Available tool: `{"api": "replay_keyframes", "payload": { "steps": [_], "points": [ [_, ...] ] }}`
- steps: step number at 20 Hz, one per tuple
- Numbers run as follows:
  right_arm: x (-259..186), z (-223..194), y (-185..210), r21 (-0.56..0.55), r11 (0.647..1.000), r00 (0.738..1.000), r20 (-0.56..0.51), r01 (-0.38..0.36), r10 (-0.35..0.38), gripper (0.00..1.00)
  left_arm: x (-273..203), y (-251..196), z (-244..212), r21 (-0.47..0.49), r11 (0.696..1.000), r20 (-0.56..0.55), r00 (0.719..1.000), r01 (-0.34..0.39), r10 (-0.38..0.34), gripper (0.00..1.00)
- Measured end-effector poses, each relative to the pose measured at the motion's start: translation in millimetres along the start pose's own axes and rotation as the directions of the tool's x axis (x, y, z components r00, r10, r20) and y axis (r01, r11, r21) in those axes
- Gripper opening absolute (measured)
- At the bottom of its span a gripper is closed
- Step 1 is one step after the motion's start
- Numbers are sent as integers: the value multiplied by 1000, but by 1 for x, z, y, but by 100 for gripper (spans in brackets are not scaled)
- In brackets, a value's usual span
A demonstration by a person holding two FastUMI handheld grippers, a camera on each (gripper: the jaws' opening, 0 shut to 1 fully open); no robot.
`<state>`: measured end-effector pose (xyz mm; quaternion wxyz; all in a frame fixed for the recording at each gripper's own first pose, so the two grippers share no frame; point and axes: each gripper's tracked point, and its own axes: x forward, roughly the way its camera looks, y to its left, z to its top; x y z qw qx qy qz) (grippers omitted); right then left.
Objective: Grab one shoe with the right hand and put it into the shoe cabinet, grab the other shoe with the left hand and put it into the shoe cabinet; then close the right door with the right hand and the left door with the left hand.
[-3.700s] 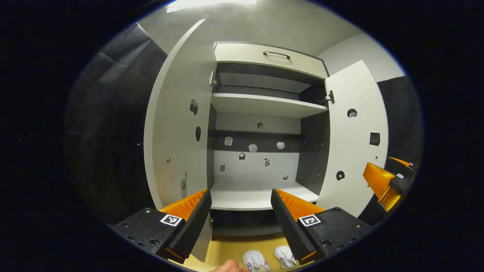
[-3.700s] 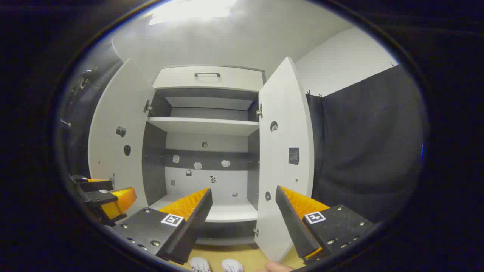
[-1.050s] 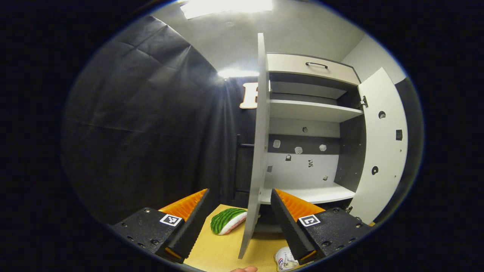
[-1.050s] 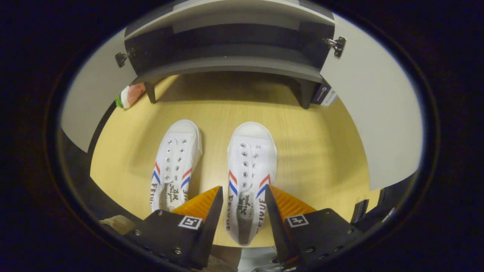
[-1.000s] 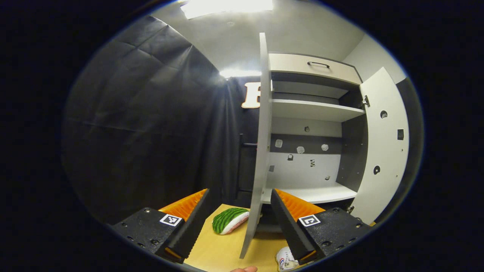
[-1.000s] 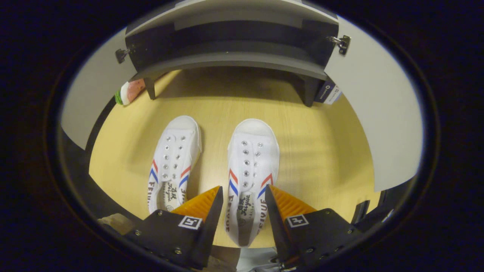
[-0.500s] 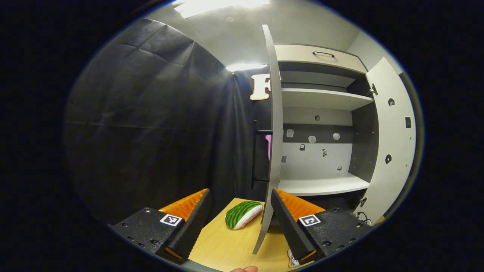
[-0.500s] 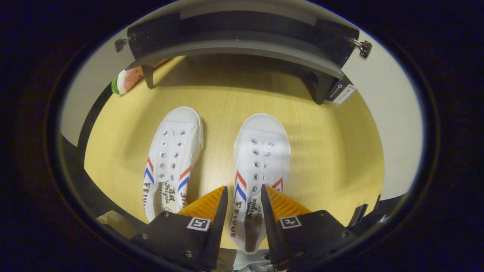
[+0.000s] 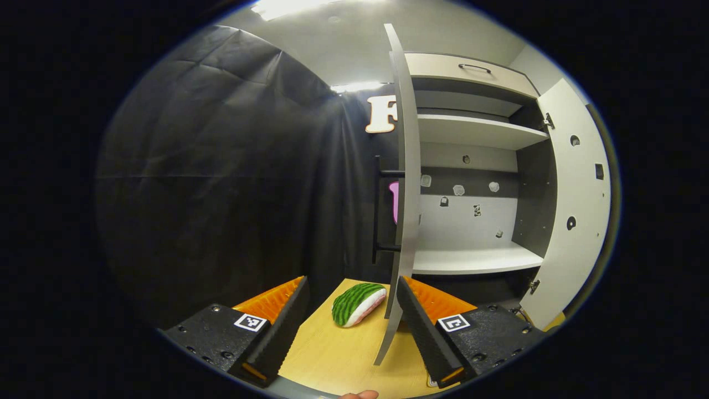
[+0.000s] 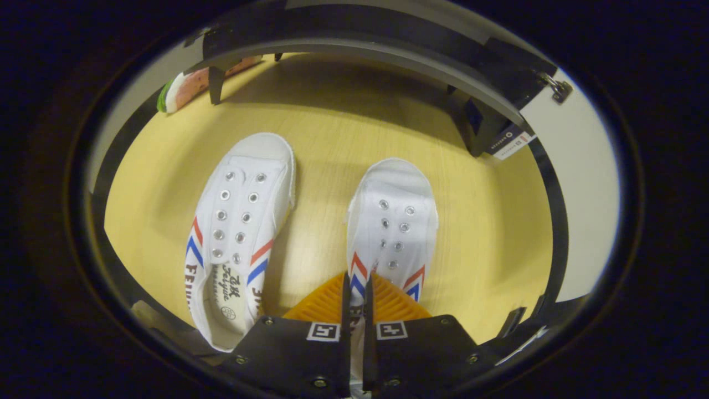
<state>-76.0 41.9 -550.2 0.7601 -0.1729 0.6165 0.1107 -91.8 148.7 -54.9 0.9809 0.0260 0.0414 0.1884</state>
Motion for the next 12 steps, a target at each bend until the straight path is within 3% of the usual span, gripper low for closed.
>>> {"api": "replay_keyframes", "payload": {
  "steps": [3,4,6,8,12],
  "points": [
    [-6,2,-2,153,986,997,52,-61,54,10,-3,3,-3,7,1000,-7,1000,10,-10,96],
    [-10,3,-3,221,972,996,60,-82,70,1,-3,4,-4,8,1000,-11,1000,10,-10,97],
    [-14,5,-9,309,942,991,78,-129,110,0,-3,3,-6,9,1000,-19,1000,18,-18,93],
    [-16,5,-10,346,925,987,90,-154,131,1,-4,0,-7,10,999,-25,999,33,-33,97],
    [-34,18,-6,417,878,970,160,-237,185,0,-4,-6,-9,8,998,-32,998,59,-58,94]
  ]
}}
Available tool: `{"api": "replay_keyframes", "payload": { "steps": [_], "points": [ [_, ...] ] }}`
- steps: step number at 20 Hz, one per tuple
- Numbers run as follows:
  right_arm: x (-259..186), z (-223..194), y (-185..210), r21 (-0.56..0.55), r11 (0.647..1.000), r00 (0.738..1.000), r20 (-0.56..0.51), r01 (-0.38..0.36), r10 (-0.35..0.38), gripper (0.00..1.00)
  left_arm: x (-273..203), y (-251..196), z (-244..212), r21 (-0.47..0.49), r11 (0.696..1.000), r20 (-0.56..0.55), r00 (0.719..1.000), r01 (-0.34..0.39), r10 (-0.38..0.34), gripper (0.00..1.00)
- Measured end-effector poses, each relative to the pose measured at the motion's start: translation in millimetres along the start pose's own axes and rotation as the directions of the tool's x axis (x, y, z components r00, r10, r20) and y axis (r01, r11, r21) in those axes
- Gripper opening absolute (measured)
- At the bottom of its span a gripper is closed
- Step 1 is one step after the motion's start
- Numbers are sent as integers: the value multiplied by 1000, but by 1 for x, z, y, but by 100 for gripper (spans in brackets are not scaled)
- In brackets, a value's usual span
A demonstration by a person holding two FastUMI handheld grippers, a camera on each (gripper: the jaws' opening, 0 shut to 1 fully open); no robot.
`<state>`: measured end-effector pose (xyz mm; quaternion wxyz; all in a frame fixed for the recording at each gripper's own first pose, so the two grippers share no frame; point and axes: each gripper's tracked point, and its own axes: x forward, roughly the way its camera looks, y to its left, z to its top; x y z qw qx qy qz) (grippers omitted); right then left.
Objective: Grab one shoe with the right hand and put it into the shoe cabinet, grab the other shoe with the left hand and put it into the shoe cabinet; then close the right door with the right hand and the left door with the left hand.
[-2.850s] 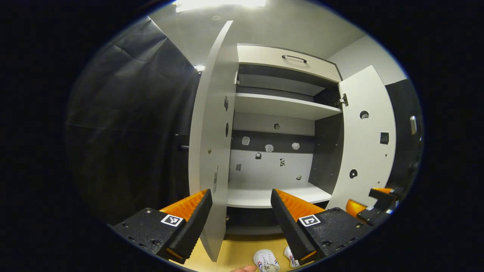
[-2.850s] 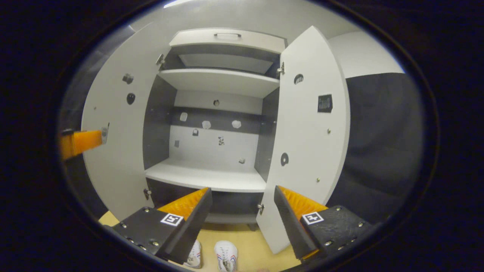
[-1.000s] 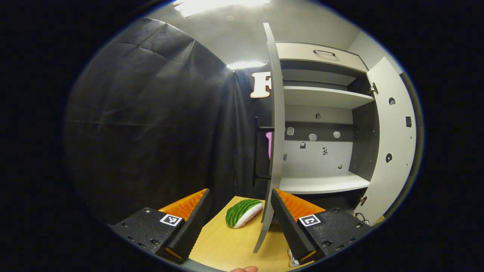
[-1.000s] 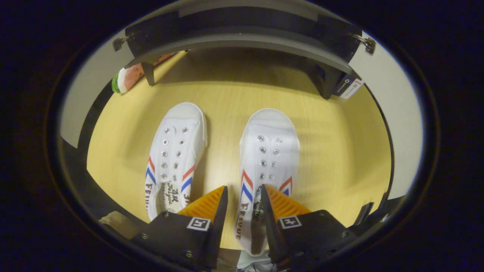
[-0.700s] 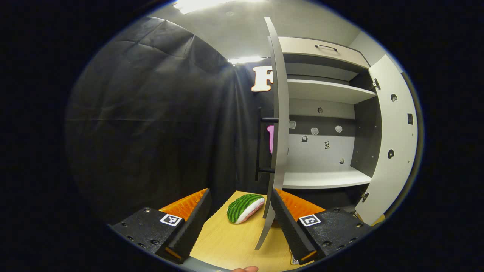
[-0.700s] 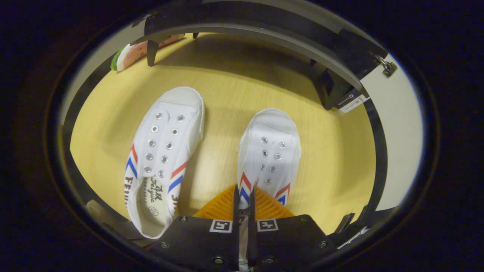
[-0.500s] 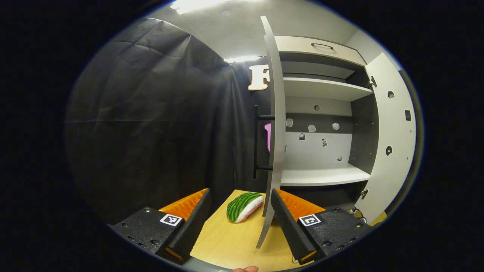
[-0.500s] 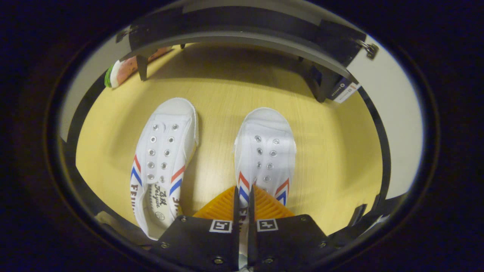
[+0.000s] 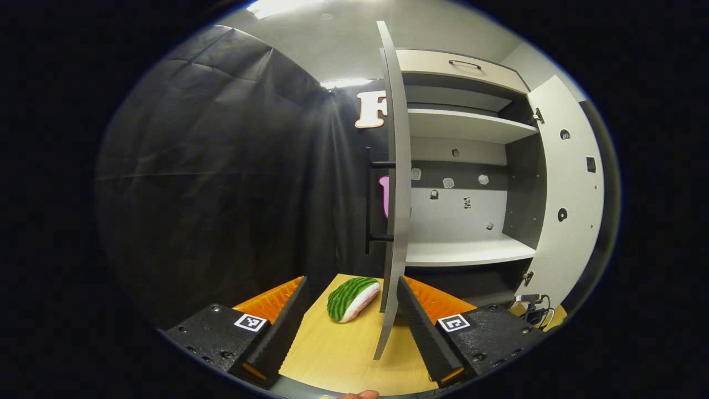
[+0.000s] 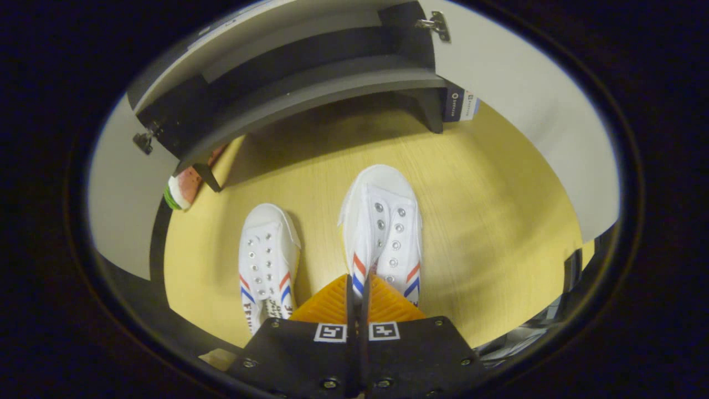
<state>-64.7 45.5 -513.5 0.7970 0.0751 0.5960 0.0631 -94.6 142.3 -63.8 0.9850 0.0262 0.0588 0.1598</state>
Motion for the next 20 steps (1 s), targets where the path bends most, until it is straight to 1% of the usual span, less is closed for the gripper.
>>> {"api": "replay_keyframes", "payload": {
  "steps": [1,4,7,9,11,14,16,17,19,20],
  "points": [
    [-5,2,4,6,1000,1000,11,-17,17,1,-1,-1,-1,-1,1000,-3,1000,4,-4,97],
    [-29,15,18,-7,998,997,54,-57,58,0,-1,1,-4,5,1000,-9,1000,5,-5,96],
    [-71,48,38,-49,994,985,142,-96,102,0,0,1,-9,7,1000,-15,1000,6,-5,96],
    [-107,80,55,-96,989,967,219,-112,131,0,-1,0,-13,1,1000,-27,1000,11,-10,96],
    [-146,112,76,-131,981,938,299,-143,176,0,0,-1,-15,-5,1000,-33,999,13,-13,97],
    [-204,171,105,-171,968,872,426,-183,240,0,0,1,-16,-9,1000,-33,999,7,-8,97],
    [-236,216,124,-200,960,828,490,-198,273,0,-1,5,-17,-10,1000,-32,999,-4,3,97],
    [-245,239,129,-220,958,809,519,-184,274,0,-1,8,-17,-11,1000,-30,1000,-10,10,96],
    [-253,279,134,-247,959,785,563,-137,257,0,-3,13,-19,-12,999,-32,999,-33,33,97],
    [-249,301,138,-253,960,776,578,-123,252,0,-4,17,-19,-14,999,-34,998,-49,48,97]
  ]
}}
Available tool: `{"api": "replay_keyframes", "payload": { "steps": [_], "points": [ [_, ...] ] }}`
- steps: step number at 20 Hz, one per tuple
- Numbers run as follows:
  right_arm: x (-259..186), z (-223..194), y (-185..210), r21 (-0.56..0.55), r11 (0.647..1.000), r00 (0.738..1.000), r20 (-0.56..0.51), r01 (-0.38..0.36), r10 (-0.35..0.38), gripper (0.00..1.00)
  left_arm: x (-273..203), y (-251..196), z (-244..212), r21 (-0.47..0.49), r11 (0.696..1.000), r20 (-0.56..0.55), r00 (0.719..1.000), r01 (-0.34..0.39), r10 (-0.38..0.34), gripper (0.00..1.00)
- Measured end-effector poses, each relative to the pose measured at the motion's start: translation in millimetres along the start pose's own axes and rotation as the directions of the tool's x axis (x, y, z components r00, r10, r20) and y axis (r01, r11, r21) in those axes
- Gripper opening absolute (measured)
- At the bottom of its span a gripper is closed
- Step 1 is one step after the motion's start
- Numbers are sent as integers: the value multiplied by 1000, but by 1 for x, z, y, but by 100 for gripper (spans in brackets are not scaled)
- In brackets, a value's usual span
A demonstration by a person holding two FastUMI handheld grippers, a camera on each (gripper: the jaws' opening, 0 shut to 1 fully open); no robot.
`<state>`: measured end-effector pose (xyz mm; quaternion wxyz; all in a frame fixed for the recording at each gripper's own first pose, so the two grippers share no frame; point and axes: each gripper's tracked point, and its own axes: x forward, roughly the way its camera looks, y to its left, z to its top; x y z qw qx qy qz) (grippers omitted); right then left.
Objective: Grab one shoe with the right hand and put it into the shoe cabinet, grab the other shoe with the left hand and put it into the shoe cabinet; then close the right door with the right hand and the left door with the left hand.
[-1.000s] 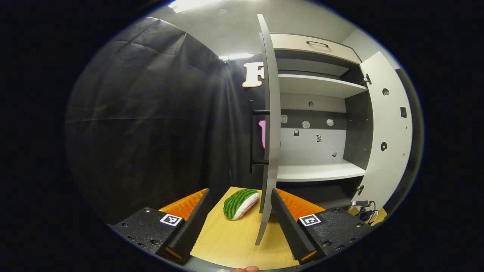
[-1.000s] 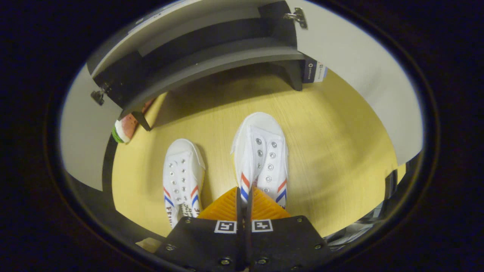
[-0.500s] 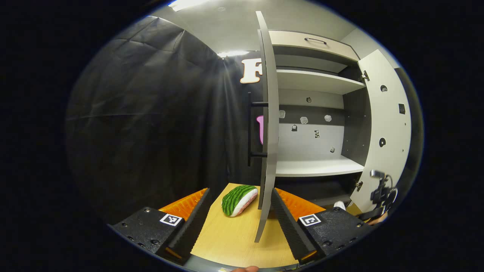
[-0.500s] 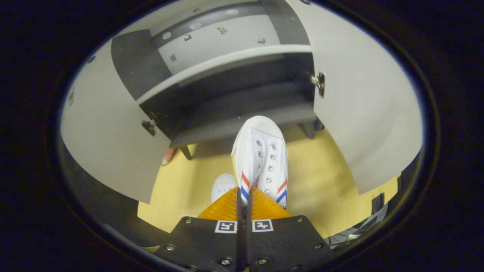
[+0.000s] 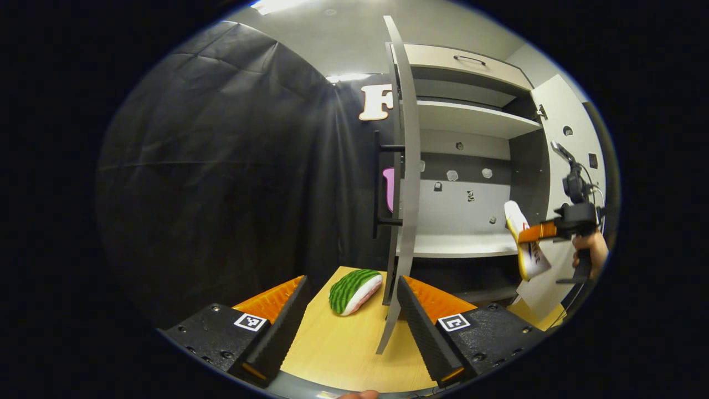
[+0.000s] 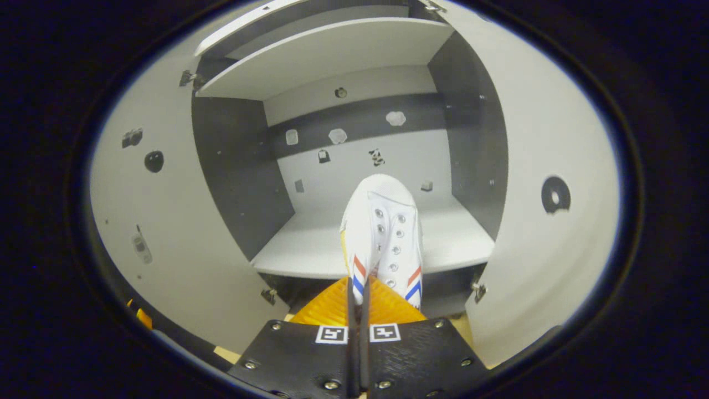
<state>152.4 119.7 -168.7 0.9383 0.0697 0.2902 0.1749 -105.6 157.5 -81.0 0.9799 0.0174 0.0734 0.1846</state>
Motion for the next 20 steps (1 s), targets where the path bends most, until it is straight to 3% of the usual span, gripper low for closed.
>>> {"api": "replay_keyframes", "payload": {
  "steps": [3,4,7,11,12,13,17,20],
  "points": [
    [54,32,-20,-28,999,999,5,43,-43,0,-5,14,-6,-1,999,-12,998,-54,54,96],
    [69,39,-29,-42,997,998,2,63,-63,5,-7,21,-8,1,997,-17,997,-75,75,96],
    [116,54,-50,-66,992,994,-23,105,-106,0,-11,39,-15,-1,989,-36,989,-146,145,93],
    [165,48,-74,-104,983,983,-87,154,-163,0,-10,48,-25,-26,978,-71,976,-206,204,97],
    [171,45,-75,-105,982,981,-96,159,-170,0,-10,48,-27,-30,976,-76,974,-214,212,100],
    [178,40,-77,-102,982,979,-111,158,-169,0,-9,49,-28,-33,975,-82,973,-220,217,94],
    [197,14,-67,-114,985,974,-170,131,-149,0,-12,48,-29,-30,975,-89,972,-220,216,97],
    [205,11,-65,-141,979,975,-148,145,-166,1,-11,45,-23,-17,980,-71,978,-199,197,97]
  ]
}}
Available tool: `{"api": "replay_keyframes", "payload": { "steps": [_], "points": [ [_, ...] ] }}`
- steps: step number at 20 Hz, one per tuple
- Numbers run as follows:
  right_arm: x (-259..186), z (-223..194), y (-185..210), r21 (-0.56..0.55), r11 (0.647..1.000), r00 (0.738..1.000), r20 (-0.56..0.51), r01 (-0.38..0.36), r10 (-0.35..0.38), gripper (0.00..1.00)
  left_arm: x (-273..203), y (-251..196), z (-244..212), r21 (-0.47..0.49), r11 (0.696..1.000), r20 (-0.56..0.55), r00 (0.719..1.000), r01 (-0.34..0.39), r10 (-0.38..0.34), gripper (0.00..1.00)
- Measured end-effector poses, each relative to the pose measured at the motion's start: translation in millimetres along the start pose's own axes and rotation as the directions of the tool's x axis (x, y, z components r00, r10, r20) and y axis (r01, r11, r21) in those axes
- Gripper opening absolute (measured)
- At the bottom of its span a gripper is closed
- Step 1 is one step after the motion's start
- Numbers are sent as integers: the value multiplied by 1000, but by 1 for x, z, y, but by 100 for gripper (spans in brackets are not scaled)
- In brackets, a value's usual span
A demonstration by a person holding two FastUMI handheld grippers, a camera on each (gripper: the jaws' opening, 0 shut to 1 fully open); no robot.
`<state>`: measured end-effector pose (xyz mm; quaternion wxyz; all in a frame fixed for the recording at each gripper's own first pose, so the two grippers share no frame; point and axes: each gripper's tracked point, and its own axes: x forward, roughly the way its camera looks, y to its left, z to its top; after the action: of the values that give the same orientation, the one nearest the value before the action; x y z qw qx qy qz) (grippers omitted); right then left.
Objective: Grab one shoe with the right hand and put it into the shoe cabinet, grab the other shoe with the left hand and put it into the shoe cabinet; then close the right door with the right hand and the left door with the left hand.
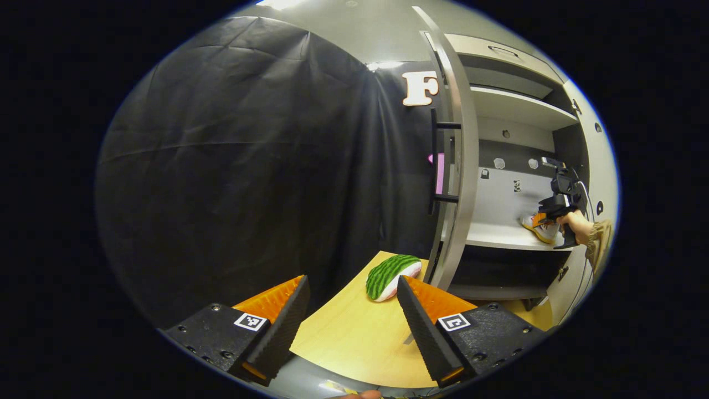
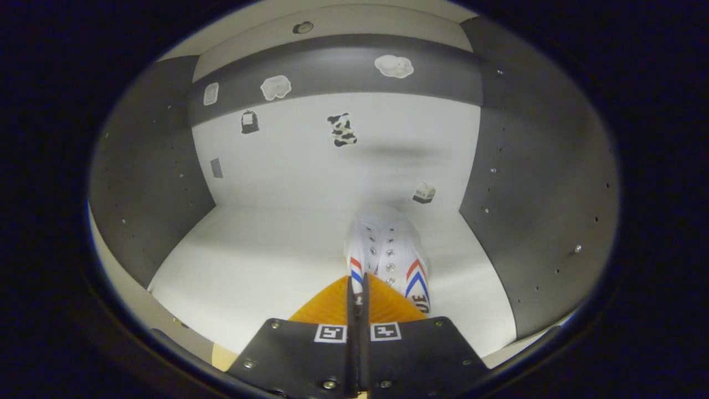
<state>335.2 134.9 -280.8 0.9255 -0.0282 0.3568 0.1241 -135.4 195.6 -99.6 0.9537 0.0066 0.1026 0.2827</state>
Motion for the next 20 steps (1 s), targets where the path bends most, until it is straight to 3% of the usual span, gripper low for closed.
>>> {"api": "replay_keyframes", "payload": {
  "steps": [2,4,5,6,7,8,9,13,16,20],
  "points": [
    [-5,3,2,-7,1000,1000,12,-18,18,1,-3,-7,4,6,1000,13,999,30,-30,96],
    [-16,7,6,7,999,999,30,-43,42,18,-10,-17,7,12,997,24,997,71,-71,99],
    [-23,8,5,11,999,998,40,-51,50,38,-11,-22,8,18,996,29,995,93,-93,94],
    [-31,10,4,7,999,997,55,-49,49,58,-10,-33,9,23,993,31,993,115,-116,99],
    [-40,11,4,1,999,996,73,-49,48,50,-10,-42,11,26,990,34,990,136,-137,99],
    [-51,13,4,-5,999,994,92,-53,53,51,-12,-50,12,29,987,40,986,160,-161,98],
    [-63,15,4,-14,998,992,114,-56,58,60,-13,-59,13,32,982,44,981,185,-187,97],
    [-121,26,1,-27,997,976,206,-71,75,60,-23,-104,3,56,945,14,946,322,-323,96],
    [-177,37,9,-19,992,953,278,-124,124,60,-25,-140,-13,45,902,-40,903,430,-428,96],
    [-251,46,16,-19,986,918,363,-164,160,61,-17,-177,-46,-9,861,-128,853,508,-505,96]
  ]
}}
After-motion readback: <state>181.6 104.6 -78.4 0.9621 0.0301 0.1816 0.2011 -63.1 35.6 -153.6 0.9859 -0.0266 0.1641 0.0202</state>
